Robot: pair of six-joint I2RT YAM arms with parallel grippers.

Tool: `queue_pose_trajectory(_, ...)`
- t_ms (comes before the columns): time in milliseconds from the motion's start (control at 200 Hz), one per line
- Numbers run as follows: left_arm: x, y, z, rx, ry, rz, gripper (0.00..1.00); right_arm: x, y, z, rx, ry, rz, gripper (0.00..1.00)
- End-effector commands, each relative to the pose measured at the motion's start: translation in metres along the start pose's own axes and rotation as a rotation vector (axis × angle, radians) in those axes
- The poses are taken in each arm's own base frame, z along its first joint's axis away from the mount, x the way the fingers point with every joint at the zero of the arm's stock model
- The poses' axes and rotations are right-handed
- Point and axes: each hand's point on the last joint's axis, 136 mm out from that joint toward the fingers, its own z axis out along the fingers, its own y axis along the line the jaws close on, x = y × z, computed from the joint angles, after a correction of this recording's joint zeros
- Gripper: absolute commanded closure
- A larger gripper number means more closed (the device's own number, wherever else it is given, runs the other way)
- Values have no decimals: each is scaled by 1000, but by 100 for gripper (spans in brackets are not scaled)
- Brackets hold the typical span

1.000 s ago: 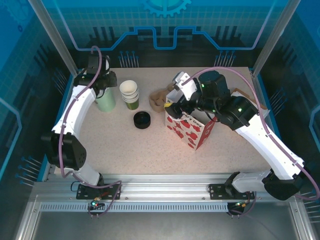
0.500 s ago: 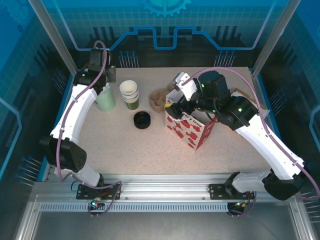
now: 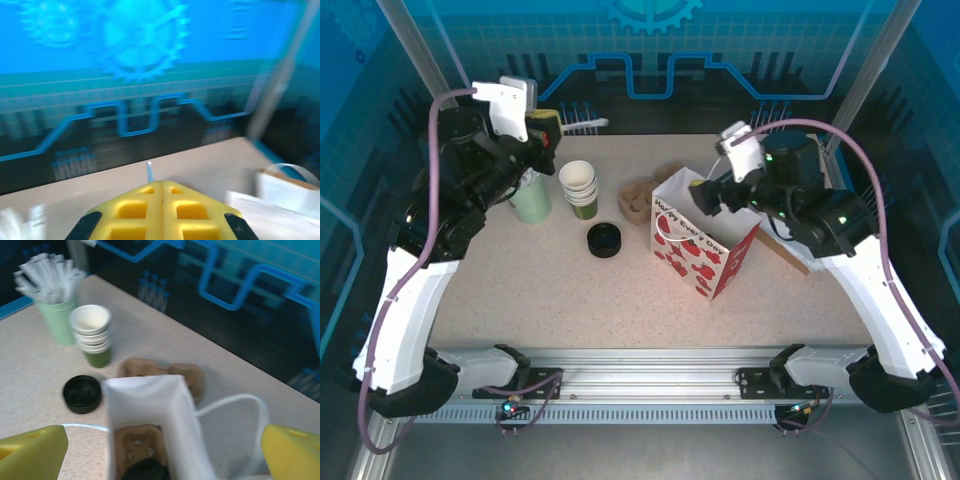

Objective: Pack the takeout coffee

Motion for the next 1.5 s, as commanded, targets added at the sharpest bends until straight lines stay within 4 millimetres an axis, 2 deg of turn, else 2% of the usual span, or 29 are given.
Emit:
queue_pose_trajectory(0, 28, -68, 20, 350, 133, -107, 97, 6, -34, -31, 138, 5, 83, 0)
queue_pose_trajectory(110, 46, -91, 29, 436, 210, -123, 97, 17, -55, -43, 230, 35, 104, 0)
queue_pose_trajectory(240, 73, -104, 46, 449, 316, -113, 97, 28, -68, -47, 297, 81, 108, 0)
queue_pose_trajectory(335, 97, -105, 62, 437, 386, -107, 97, 33, -74, -47, 329, 104, 112, 0)
queue_pose_trajectory(460, 130, -99, 93, 356, 454, -53, 97, 41, -85, -42, 376, 144, 132, 0)
queue_pose_trajectory(710, 172, -95, 159, 289, 503, 5, 97, 50, -104, -37, 434, 169, 186, 0)
queue_pose_trajectory(865, 198, -99, 183, 295, 556, 11, 89, 74, -124, -21, 462, 237, 244, 0)
queue_pose_trajectory(920, 198, -101, 185, 305, 554, 10, 79, 84, -133, -15, 474, 256, 280, 0)
queue_pose_trajectory(955, 195, -102, 185, 315, 547, 9, 77, 91, -138, -12, 483, 264, 305, 0)
queue_pose_trajectory(1000, 189, -106, 183, 332, 529, 7, 75, 101, -146, -8, 492, 275, 345, 0)
queue_pose_trajectory(1136, 163, -110, 168, 366, 463, -3, 60, 127, -170, -1, 524, 297, 467, 1)
queue_pose_trajectory(1311, 125, -113, 131, 412, 303, -48, 49, 170, -203, 18, 568, 353, 601, 5)
queue_pose_trajectory(1496, 119, -98, 95, 383, 215, -87, 43, 230, -231, 54, 596, 479, 699, 7)
